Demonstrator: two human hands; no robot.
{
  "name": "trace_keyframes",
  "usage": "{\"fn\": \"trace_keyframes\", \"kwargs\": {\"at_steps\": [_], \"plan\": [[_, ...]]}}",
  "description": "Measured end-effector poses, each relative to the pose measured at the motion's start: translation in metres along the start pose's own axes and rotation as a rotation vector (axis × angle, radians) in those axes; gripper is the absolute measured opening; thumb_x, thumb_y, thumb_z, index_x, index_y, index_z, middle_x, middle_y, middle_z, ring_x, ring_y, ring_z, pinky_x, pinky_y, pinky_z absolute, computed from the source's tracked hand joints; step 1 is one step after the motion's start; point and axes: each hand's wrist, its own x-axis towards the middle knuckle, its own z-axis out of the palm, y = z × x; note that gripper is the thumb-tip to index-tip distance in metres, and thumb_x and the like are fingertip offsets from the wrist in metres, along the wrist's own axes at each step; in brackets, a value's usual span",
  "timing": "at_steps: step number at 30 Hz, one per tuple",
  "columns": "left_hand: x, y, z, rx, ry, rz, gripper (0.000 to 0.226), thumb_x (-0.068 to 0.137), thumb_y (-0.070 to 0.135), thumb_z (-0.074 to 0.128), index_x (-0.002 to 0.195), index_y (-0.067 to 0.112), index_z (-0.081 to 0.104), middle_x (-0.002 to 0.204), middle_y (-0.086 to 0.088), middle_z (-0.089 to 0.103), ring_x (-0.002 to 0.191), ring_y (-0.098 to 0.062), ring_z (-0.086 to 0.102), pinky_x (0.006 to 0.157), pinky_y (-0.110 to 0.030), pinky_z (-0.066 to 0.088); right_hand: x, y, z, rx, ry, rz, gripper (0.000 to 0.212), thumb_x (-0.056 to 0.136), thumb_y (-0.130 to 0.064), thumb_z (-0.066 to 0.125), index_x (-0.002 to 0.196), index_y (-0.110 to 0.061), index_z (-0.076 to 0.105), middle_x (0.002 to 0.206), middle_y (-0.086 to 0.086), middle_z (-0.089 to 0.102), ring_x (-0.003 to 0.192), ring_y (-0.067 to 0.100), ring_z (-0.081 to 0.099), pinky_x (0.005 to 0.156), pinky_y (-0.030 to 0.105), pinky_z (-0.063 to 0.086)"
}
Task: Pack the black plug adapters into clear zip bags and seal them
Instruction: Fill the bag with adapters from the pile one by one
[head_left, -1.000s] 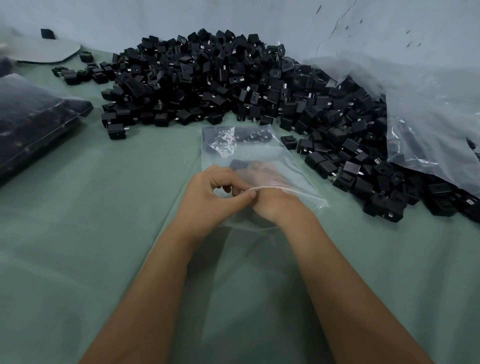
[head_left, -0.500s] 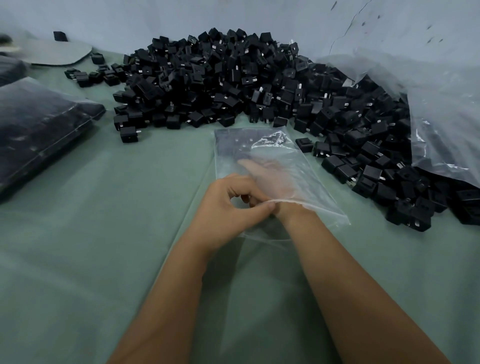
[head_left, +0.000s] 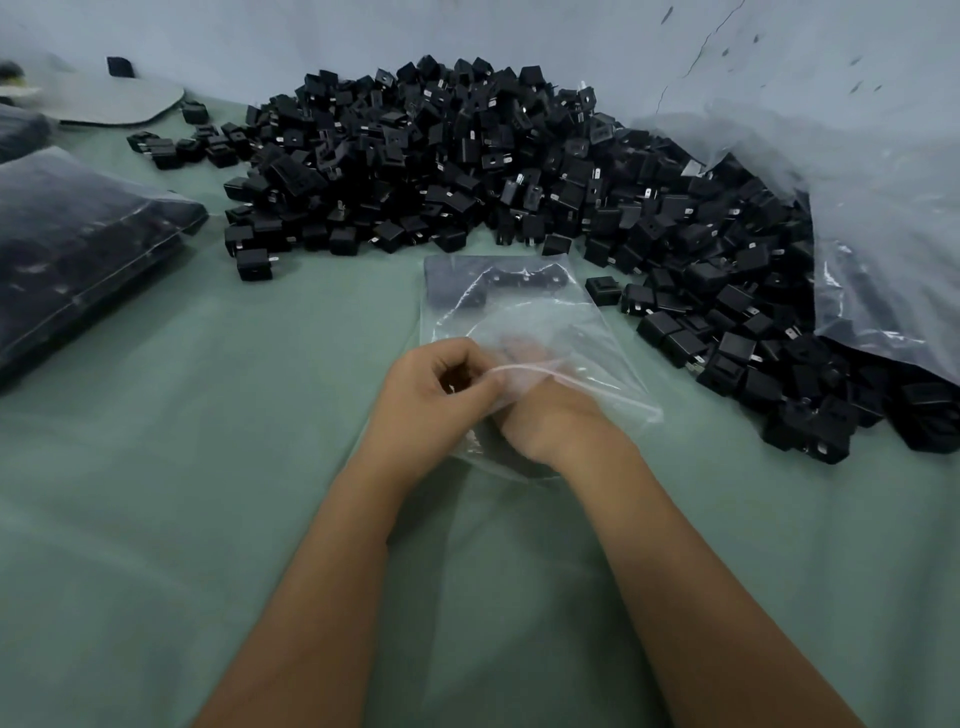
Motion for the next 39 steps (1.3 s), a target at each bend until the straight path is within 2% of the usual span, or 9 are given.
{"fn": "trace_keyframes", "kwargs": {"at_steps": [6, 10, 14, 17, 20, 28, 31, 35, 39], "plan": [[0.003, -0.012, -0.002, 0.153, -0.06, -0.157, 0.018, 0.088, 0.012, 0.067, 0.072, 0.004, 0.062, 0.055, 0.001, 0.05, 0.049, -0.007, 0.043, 0.046, -0.017, 0.038, -0.05, 0.003, 0.003, -0.26, 0.495, -0.233, 0.024, 0.091, -0.025, 0.041, 0.097, -0.019, 0.063, 0.091, -0.001, 0.063, 0.086, 0.021, 0.059, 0.069, 0.031, 0.045], [0.002, -0.012, -0.003, 0.153, -0.131, -0.196, 0.016, 0.088, 0.009, 0.068, 0.072, 0.007, 0.066, 0.054, 0.003, 0.056, 0.048, -0.008, 0.048, 0.051, -0.019, 0.041, -0.068, 0.009, -0.004, 0.002, 1.044, -0.506, 0.021, 0.08, -0.01, 0.049, 0.064, -0.004, 0.06, 0.059, 0.007, 0.053, 0.052, 0.025, 0.047, 0.049, 0.031, 0.035], [0.001, -0.011, 0.0, 0.174, -0.118, -0.234, 0.016, 0.085, 0.011, 0.071, 0.069, 0.013, 0.069, 0.055, 0.003, 0.06, 0.05, -0.009, 0.052, 0.053, -0.02, 0.044, -0.067, 0.041, -0.021, 0.34, 1.37, -0.225, 0.022, 0.088, -0.002, 0.043, 0.086, 0.001, 0.064, 0.078, 0.002, 0.059, 0.072, 0.021, 0.054, 0.064, 0.042, 0.045], [0.002, -0.011, 0.001, 0.201, -0.094, -0.248, 0.019, 0.085, 0.013, 0.071, 0.066, 0.016, 0.069, 0.055, 0.003, 0.06, 0.052, -0.009, 0.052, 0.054, -0.02, 0.045, -0.061, 0.081, -0.025, 0.219, 1.241, 0.194, 0.036, 0.087, 0.0, 0.042, 0.115, -0.006, 0.064, 0.104, 0.005, 0.067, 0.102, 0.026, 0.056, 0.091, 0.043, 0.042], [0.003, -0.011, 0.002, 0.202, -0.083, -0.254, 0.018, 0.084, 0.012, 0.071, 0.067, 0.013, 0.068, 0.056, 0.0, 0.06, 0.05, -0.009, 0.051, 0.051, -0.018, 0.043, -0.056, 0.107, -0.019, -0.033, 0.906, 0.519, 0.048, 0.091, -0.006, 0.042, 0.139, -0.013, 0.045, 0.138, 0.008, 0.05, 0.133, 0.03, 0.033, 0.111, 0.044, 0.02], [0.001, -0.012, 0.001, 0.198, -0.089, -0.231, 0.017, 0.084, 0.012, 0.07, 0.068, 0.014, 0.068, 0.059, -0.003, 0.061, 0.053, -0.012, 0.053, 0.052, -0.02, 0.043, -0.052, 0.105, -0.006, -0.205, 0.835, 0.566, 0.034, 0.091, -0.017, 0.056, 0.124, -0.021, 0.054, 0.123, 0.009, 0.056, 0.125, 0.031, 0.034, 0.105, 0.045, 0.018], [0.0, -0.013, 0.0, 0.23, -0.098, -0.217, 0.016, 0.084, 0.014, 0.07, 0.068, 0.016, 0.068, 0.06, -0.003, 0.061, 0.054, -0.01, 0.052, 0.051, -0.019, 0.043, -0.054, 0.1, -0.008, -0.082, 1.001, 0.496, 0.033, 0.088, -0.021, 0.062, 0.12, -0.021, 0.055, 0.115, 0.002, 0.06, 0.118, 0.026, 0.042, 0.1, 0.041, 0.022], [-0.001, -0.011, 0.002, 0.286, -0.112, -0.201, 0.015, 0.084, 0.015, 0.069, 0.069, 0.015, 0.068, 0.059, -0.001, 0.062, 0.053, -0.009, 0.052, 0.055, -0.02, 0.043, -0.066, 0.067, -0.015, 0.481, 1.389, 0.03, 0.035, 0.08, -0.007, 0.063, 0.114, -0.009, 0.057, 0.109, -0.011, 0.048, 0.096, 0.016, 0.055, 0.079, 0.03, 0.048], [-0.002, -0.01, 0.004, 0.292, -0.109, -0.197, 0.014, 0.084, 0.013, 0.069, 0.07, 0.014, 0.069, 0.057, 0.002, 0.062, 0.053, -0.009, 0.053, 0.059, -0.023, 0.043, -0.075, 0.022, 0.003, 0.519, 1.263, -0.329, 0.03, 0.071, 0.0, 0.055, 0.1, -0.003, 0.063, 0.104, 0.006, 0.051, 0.081, 0.006, 0.051, 0.058, 0.018, 0.044]]}}
